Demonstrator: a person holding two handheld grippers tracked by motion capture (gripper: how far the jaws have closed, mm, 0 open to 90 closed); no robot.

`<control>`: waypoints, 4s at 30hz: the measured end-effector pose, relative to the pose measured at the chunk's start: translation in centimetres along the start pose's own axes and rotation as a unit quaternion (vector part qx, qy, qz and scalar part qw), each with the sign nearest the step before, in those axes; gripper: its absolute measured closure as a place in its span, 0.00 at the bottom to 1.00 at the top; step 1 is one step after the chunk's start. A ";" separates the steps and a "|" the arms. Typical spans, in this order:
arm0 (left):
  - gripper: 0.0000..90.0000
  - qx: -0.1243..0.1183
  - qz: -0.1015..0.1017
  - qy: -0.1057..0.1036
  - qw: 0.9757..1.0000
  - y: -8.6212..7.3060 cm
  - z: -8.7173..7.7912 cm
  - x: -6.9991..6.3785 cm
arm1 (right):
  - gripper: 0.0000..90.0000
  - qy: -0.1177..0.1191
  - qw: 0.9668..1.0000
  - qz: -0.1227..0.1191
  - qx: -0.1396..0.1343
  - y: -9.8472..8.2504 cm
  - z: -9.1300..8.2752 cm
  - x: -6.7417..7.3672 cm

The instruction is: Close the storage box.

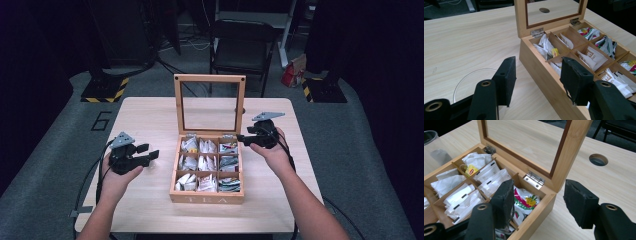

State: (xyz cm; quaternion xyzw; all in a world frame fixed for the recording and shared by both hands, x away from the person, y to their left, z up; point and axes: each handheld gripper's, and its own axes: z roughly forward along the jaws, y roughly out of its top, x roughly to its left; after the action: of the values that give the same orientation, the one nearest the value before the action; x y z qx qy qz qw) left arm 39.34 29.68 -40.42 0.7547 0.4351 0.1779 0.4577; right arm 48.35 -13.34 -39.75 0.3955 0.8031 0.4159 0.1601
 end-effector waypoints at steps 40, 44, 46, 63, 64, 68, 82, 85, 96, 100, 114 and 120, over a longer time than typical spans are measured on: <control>0.51 -0.006 -0.005 -0.007 1.000 -0.1 0.2 0.0 | 0.43 -0.017 0.999 0.023 -0.016 3.5 2.9 -3.1; 0.51 -0.003 -0.007 -0.010 1.000 -0.1 0.1 0.0 | 0.44 -0.018 0.999 0.026 -0.014 3.5 3.3 -3.5; 0.51 -0.002 -0.008 -0.011 1.000 -0.1 0.1 0.1 | 0.44 -0.020 0.999 0.027 -0.014 3.4 3.4 -3.6; 0.51 -0.003 -0.011 -0.011 1.000 -0.2 0.2 0.3 | 0.43 -0.011 1.000 0.015 -0.025 4.7 4.3 -3.4; 0.51 -0.002 -0.010 -0.012 1.000 -0.2 0.2 0.3 | 0.43 -0.010 1.000 0.011 -0.024 4.7 4.4 -3.3; 0.51 -0.004 -0.013 -0.010 1.000 -0.3 0.2 0.3 | 0.43 -0.003 1.000 0.010 -0.023 4.7 4.6 -3.1; 0.51 -0.004 -0.016 -0.011 1.000 -0.2 0.3 0.5 | 0.47 0.015 1.000 0.009 -0.019 4.8 4.2 -2.9; 0.51 -0.004 -0.015 -0.012 1.000 -0.1 0.3 0.5 | 0.50 0.023 0.999 0.015 -0.021 4.7 3.9 -3.0; 0.51 -0.005 -0.013 -0.016 1.000 0.2 0.5 0.1 | 0.71 0.018 0.999 0.014 -0.023 4.3 2.7 -3.0; 0.51 -0.004 -0.008 -0.016 1.000 0.4 0.6 -0.1 | 0.72 0.022 0.999 0.013 -0.028 4.0 2.4 -2.8; 0.52 0.002 -0.012 -0.021 1.000 2.8 2.2 0.8 | 0.72 0.021 0.999 -0.002 -0.031 3.6 2.1 -2.4; 0.55 0.006 0.002 -0.032 0.999 4.7 3.2 1.5 | 0.72 0.017 0.999 -0.003 -0.042 3.4 2.1 -2.4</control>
State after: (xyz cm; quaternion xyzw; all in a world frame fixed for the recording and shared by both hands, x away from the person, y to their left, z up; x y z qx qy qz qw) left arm 44.65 28.28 -38.29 0.7639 0.4195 0.1517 0.4664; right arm 52.77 -12.87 -38.49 0.3785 0.7890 0.4553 0.1642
